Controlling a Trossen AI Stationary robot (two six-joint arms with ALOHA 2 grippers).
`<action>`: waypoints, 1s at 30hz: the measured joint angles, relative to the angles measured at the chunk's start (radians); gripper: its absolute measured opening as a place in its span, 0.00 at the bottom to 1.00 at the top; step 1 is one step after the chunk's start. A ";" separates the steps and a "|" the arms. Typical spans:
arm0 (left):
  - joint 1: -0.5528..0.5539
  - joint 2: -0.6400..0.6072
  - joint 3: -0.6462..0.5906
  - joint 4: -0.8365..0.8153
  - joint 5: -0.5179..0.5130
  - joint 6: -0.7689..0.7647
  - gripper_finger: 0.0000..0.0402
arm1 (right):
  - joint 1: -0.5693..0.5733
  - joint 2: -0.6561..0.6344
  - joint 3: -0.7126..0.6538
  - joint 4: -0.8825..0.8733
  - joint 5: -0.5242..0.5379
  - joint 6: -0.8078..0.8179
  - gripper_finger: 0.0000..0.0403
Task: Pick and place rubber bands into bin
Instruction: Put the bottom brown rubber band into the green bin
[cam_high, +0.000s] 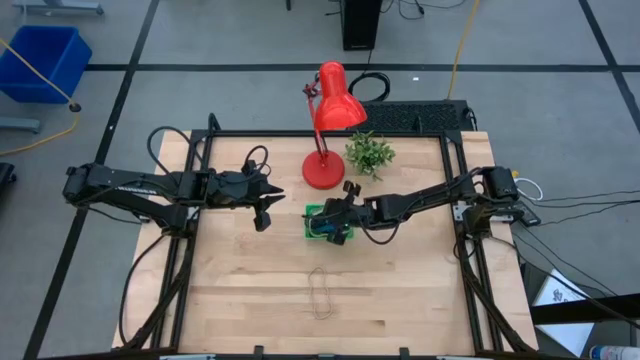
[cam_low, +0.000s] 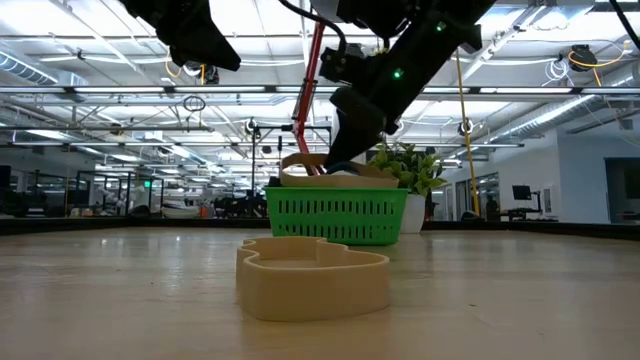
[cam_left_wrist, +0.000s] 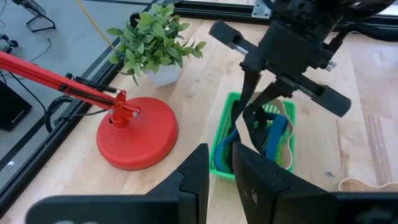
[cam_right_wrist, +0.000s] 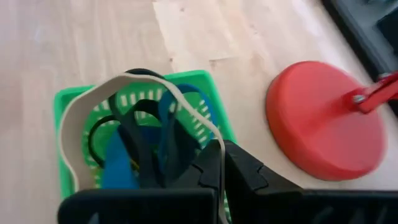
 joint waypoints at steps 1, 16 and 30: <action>0.000 0.000 0.000 0.000 0.000 -0.001 0.19 | -0.004 0.000 0.000 0.000 -0.019 0.001 0.00; 0.000 0.000 0.000 0.000 0.000 -0.003 0.19 | -0.015 0.000 0.000 0.001 -0.082 0.002 0.07; 0.000 0.000 0.000 0.000 0.000 -0.005 0.19 | -0.015 0.000 0.000 0.001 -0.052 0.048 0.17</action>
